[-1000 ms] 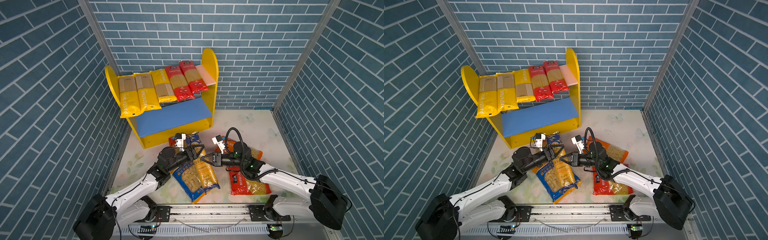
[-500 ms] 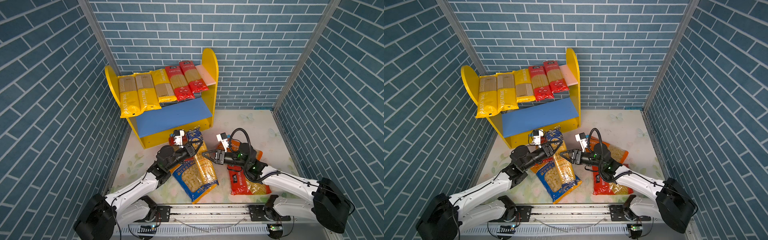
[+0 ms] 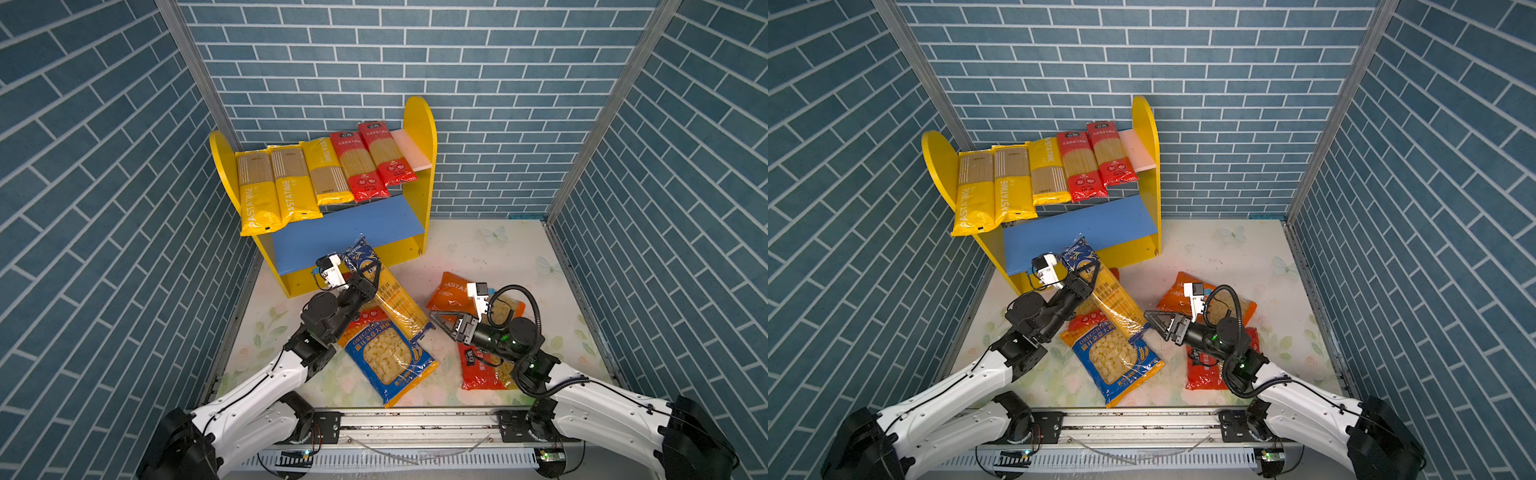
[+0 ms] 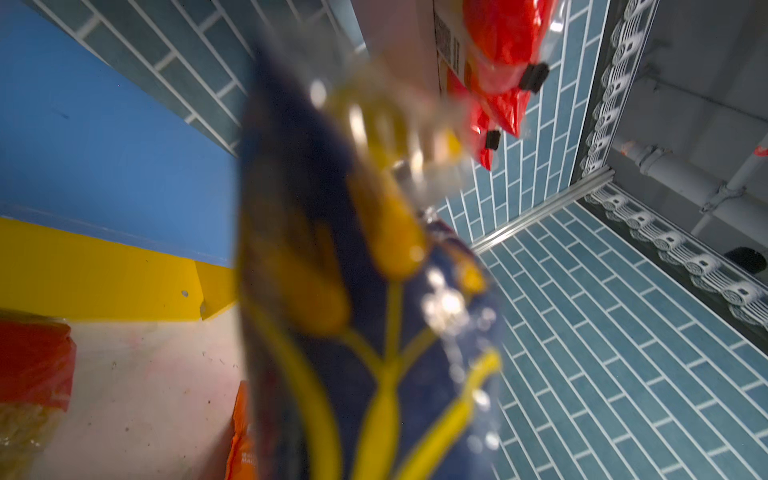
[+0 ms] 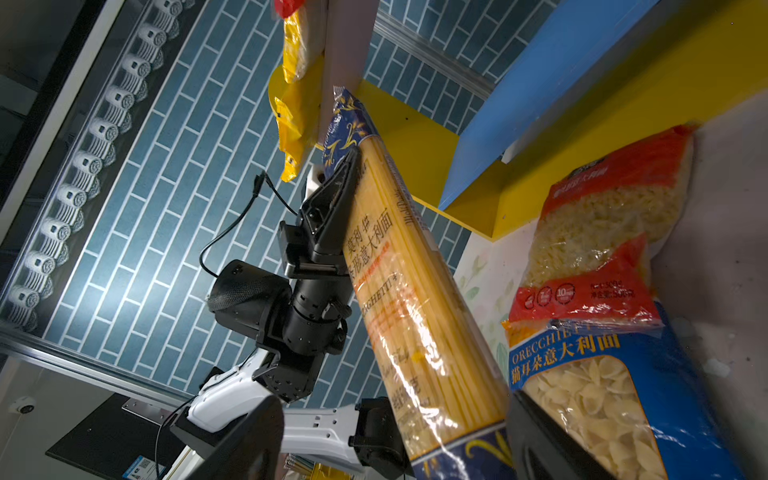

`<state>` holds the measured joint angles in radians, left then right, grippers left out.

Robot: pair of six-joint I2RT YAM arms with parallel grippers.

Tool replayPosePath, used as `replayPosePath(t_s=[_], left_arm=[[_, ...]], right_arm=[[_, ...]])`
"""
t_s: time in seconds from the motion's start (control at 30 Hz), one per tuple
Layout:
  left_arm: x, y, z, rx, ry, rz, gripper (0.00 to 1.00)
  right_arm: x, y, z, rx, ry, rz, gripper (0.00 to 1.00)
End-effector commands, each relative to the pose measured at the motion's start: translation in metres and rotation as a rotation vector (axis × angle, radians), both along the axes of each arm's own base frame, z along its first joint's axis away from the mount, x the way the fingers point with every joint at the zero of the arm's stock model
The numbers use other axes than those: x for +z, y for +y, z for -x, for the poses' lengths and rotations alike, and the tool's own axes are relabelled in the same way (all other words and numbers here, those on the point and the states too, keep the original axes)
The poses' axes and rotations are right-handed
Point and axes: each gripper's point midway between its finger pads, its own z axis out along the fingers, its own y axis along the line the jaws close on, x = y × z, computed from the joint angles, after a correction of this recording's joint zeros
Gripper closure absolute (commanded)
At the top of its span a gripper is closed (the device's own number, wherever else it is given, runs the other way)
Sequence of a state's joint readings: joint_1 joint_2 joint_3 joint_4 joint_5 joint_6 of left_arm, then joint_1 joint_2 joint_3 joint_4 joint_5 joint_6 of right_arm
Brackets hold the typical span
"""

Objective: Place and organize the pasta boxes and bags onto the shelf

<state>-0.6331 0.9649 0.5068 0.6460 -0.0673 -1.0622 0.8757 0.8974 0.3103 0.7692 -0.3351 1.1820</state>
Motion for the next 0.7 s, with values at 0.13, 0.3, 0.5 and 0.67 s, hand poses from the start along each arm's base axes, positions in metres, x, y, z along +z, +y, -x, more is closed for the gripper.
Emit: replayPosePath(t_s=[0.13, 0.3, 0.5, 0.67], left_arm=[[0.069, 0.005, -0.004, 0.009, -0.168, 0.24, 0.85], [0.072, 0.01, -0.003, 0.031, -0.176, 0.246, 0.85], [0.079, 0.013, 0.0, 0.044, -0.188, 0.216, 0.85], [0.074, 0.006, -0.004, 0.023, -0.181, 0.238, 0.85]], right_arm=[[-0.028, 0.009, -0.013, -0.061, 0.087, 0.023, 0.11], [-0.059, 0.005, -0.025, -0.134, 0.156, 0.077, 0.09], [-0.075, -0.007, -0.028, -0.197, 0.188, 0.102, 0.09], [-0.038, 0.008, -0.027, -0.15, 0.119, 0.037, 0.09]])
